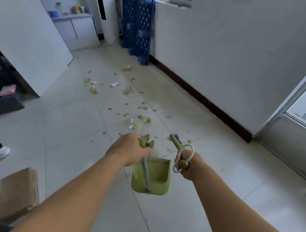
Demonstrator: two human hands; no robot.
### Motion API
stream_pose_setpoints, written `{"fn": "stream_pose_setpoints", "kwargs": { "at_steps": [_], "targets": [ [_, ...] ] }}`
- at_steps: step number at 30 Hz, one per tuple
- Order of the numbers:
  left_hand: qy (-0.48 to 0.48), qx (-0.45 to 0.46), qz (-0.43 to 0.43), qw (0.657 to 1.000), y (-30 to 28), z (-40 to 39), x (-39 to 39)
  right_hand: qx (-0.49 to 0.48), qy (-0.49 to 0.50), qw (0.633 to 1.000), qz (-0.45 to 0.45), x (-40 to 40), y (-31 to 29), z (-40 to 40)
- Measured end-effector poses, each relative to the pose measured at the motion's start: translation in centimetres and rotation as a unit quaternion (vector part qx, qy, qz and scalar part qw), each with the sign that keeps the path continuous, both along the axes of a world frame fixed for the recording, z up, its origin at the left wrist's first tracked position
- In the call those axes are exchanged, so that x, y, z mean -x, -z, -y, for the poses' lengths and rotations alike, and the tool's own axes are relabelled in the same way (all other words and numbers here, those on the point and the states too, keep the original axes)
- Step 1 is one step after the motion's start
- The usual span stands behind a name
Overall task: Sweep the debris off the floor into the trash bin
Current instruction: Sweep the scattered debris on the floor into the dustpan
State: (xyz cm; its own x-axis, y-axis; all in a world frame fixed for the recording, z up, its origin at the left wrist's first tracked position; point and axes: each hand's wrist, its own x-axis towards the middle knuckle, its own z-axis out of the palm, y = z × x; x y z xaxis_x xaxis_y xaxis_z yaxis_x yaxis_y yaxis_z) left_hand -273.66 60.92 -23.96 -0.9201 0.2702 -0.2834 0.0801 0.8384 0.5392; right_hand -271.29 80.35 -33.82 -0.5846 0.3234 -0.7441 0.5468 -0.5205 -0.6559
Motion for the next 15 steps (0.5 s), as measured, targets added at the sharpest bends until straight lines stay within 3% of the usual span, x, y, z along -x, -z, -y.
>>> {"fn": "stream_pose_setpoints", "kwargs": {
  "at_steps": [7,15],
  "targets": [
    [0.042,0.0,0.021,0.999,1.4,3.5,13.3,-0.038,0.047,0.998,-0.003,10.5,1.7,1.7],
    [0.125,0.026,-0.013,0.992,1.7,6.8,27.4,-0.075,0.102,0.988,0.085,20.0,3.2,3.1]
  ]
}}
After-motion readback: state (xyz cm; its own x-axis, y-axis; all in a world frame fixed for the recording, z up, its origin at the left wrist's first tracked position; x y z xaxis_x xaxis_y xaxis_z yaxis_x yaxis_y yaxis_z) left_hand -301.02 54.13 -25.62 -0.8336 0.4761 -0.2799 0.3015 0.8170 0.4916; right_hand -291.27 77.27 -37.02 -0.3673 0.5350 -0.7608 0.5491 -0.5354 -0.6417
